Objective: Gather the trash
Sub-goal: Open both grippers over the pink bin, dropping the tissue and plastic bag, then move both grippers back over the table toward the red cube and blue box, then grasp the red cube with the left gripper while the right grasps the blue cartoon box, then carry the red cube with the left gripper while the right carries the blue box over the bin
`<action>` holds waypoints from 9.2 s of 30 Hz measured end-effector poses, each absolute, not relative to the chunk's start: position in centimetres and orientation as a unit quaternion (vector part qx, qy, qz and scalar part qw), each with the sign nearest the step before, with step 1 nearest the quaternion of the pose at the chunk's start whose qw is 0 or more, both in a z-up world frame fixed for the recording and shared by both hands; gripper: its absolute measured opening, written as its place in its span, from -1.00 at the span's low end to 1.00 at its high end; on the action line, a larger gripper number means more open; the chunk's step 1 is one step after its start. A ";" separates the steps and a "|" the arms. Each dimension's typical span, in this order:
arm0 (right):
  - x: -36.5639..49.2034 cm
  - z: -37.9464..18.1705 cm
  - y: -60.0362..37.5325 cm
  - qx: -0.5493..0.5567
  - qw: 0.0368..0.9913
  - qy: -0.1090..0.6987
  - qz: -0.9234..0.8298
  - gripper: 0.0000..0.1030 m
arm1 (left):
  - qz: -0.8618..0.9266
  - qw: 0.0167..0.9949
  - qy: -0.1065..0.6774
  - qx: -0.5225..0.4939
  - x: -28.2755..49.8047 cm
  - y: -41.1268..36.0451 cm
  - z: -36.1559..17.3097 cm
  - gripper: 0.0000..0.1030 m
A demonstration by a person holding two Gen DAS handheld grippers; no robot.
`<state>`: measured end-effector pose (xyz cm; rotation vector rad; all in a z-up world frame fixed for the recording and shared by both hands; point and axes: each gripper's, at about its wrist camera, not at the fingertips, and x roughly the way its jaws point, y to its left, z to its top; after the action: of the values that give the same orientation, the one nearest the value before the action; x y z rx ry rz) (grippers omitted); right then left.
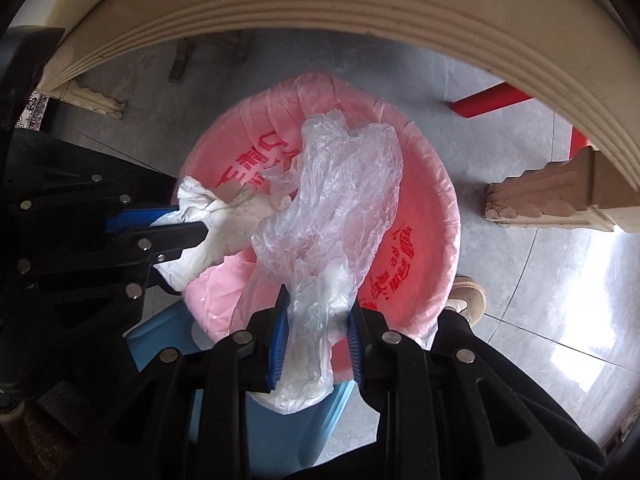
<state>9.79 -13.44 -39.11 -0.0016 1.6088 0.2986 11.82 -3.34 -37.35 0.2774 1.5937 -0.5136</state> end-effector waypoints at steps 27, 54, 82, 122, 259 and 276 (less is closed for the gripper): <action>10.1 -39.1 -13.8 -0.003 0.692 0.710 0.131 0.11 | -0.199 0.676 0.696 0.135 12.6 -2.6 -38.3 -0.18; 11.0 -13.3 -17.1 -0.019 0.836 0.534 0.130 0.52 | -0.186 0.811 0.529 0.166 15.3 1.6 -11.2 0.08; 23.1 -11.7 -19.5 -0.148 0.810 0.538 0.181 0.52 | -0.241 0.755 0.557 0.247 26.2 -2.8 -14.7 0.14; 35.9 -20.9 -17.1 -0.372 0.591 0.579 0.422 0.52 | -0.353 0.633 0.607 0.326 33.6 -7.3 -22.1 0.16; 6.2 -19.0 -12.6 -0.137 0.800 0.563 0.153 0.31 | -0.365 0.693 0.579 0.228 8.3 -2.0 -20.9 -0.39; 7.0 -27.8 -13.0 -0.109 0.768 0.615 0.143 0.31 | -0.336 0.671 0.631 0.199 8.8 -2.0 -29.5 -0.39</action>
<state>6.99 -12.97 -27.75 -0.2373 1.3346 0.3106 8.83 -1.99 -29.49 0.4474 1.4210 -0.7560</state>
